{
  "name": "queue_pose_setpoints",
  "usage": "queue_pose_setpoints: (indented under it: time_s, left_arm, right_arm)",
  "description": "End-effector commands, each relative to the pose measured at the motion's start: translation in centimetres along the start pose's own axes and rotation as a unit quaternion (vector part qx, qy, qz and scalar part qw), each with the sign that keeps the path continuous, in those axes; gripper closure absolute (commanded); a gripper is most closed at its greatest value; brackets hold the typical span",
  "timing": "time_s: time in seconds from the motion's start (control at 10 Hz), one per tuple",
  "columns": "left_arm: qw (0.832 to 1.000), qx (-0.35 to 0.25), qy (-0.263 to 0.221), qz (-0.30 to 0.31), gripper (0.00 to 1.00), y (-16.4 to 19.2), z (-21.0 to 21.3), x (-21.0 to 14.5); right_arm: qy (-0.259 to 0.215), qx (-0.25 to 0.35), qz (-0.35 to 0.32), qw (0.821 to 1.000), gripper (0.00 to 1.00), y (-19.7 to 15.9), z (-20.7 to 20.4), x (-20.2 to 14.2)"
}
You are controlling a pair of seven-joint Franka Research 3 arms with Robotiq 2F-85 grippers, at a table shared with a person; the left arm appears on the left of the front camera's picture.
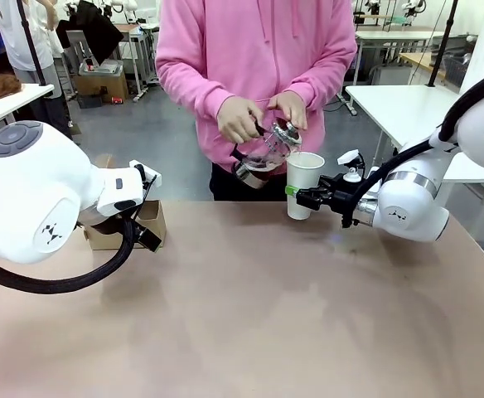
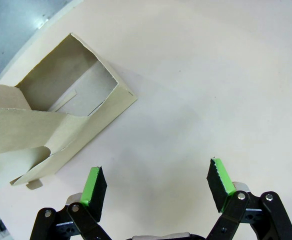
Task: Pour a drink into a cup and package it in a carrier.
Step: When a person places the Paper Cup Lid on the 600 ml Paper Cup , lift the 600 ml Paper Cup.
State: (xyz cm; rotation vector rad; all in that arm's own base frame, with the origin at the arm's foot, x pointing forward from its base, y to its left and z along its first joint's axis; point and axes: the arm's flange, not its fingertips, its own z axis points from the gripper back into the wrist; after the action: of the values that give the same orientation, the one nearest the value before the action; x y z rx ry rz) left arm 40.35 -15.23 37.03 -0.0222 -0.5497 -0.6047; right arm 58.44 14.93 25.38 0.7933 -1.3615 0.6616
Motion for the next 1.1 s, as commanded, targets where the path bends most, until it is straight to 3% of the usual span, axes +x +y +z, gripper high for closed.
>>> queue_pose_setpoints:
  time_s: [0.0, 1.0]
  left_arm:
    - [1.000, -0.001, -0.001, 0.001, 0.00, 0.03, 0.04, -0.01]
    - [1.000, -0.001, -0.001, 0.001, 0.00, 0.03, 0.04, -0.01]
  right_arm:
    - [-0.006, -0.007, -0.004, 1.000, 0.20, 0.13, -0.11, 0.37]
    - [-0.006, -0.007, -0.004, 1.000, 0.20, 0.13, -0.11, 0.37]
